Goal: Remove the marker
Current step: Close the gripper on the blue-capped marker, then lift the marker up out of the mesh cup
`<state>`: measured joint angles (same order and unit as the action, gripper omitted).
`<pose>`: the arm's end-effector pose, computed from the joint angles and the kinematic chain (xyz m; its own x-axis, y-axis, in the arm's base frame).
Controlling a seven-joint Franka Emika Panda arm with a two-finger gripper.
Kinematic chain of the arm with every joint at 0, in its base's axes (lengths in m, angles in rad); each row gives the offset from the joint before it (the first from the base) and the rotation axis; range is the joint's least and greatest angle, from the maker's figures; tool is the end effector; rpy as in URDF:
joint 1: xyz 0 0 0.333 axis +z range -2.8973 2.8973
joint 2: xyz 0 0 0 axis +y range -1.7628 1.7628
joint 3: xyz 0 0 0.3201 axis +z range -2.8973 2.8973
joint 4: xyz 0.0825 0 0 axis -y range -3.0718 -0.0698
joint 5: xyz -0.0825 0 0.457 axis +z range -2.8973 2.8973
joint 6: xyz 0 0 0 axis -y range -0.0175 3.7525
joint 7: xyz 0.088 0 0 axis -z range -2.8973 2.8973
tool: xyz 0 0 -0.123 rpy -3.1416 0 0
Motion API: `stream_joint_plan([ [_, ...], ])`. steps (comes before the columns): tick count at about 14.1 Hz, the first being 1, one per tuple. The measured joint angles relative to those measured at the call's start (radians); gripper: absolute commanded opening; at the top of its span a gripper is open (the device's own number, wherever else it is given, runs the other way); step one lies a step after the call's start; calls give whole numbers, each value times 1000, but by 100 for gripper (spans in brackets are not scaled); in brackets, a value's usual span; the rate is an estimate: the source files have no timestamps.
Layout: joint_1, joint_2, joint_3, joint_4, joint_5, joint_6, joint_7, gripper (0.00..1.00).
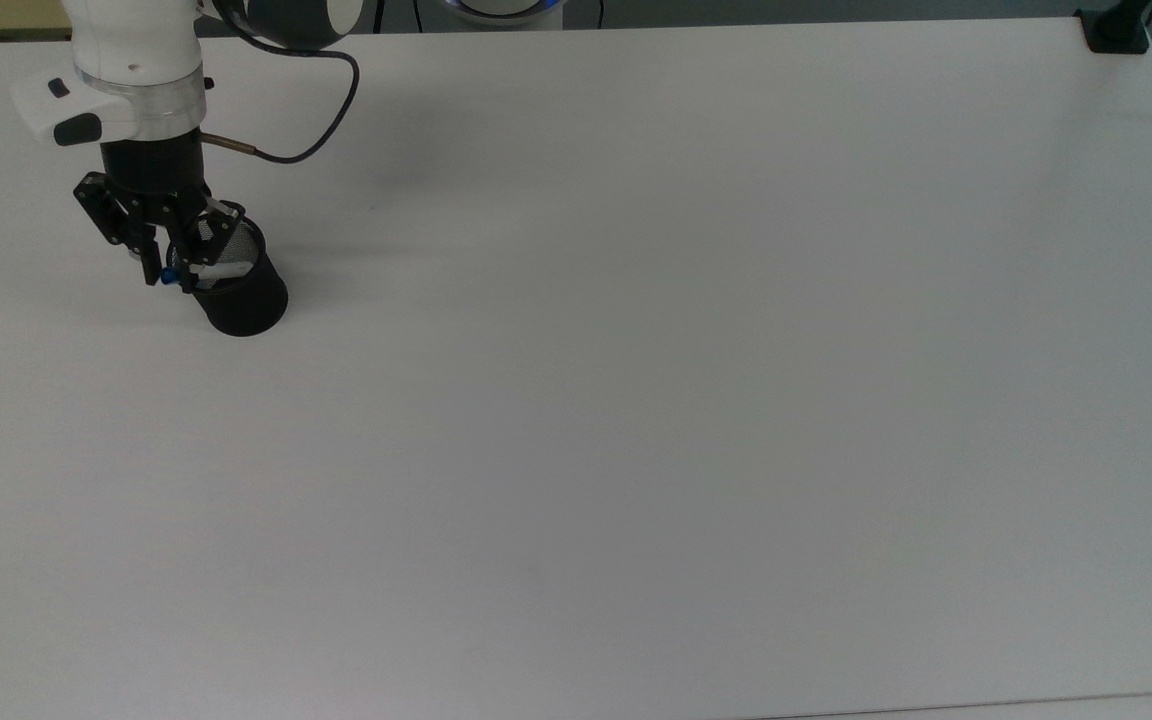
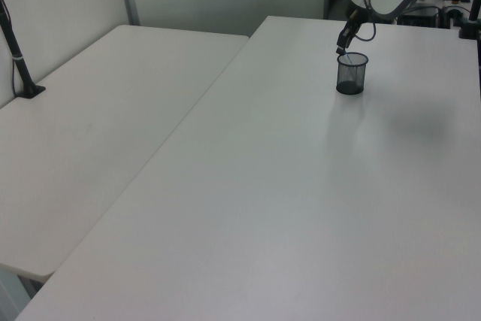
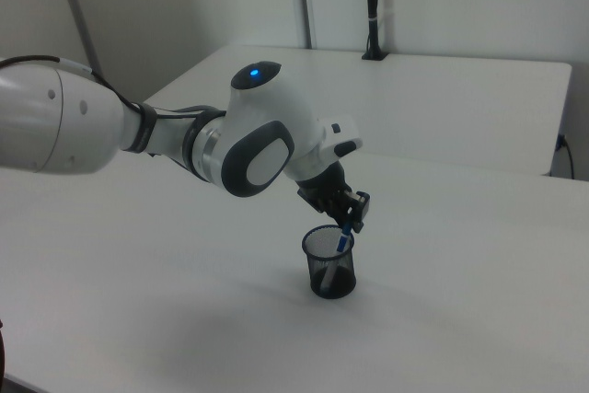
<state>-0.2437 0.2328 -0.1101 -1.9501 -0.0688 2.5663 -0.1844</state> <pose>0.6606 -0.2408 0.3501 0.9333 -0.0768 0.3509 -0.1365 -0.9795 0.1484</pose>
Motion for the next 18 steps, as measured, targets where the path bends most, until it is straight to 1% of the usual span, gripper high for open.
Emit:
stream_joint_plan([
  [1,0,0,0,0,0,3,1,1],
  [2,0,-1,0,0,0,5,3,0],
  [7,-1,-18,0,5,2,3,8,0],
  [9,-1,-44,0,21,20,-32,11,0],
  [11,-1,-84,0,72,71,-124,11,0],
  [13,-5,-131,-1,149,135,-250,3,0],
  [14,-13,-169,-1,207,179,-354,-19,0],
  [15,-19,-199,-2,251,204,-447,-42,0],
  [16,-19,-213,0,274,214,-509,-54,0],
  [17,-17,-217,13,291,221,-566,-65,0],
  [18,-13,-211,30,291,221,-584,-67,0],
])
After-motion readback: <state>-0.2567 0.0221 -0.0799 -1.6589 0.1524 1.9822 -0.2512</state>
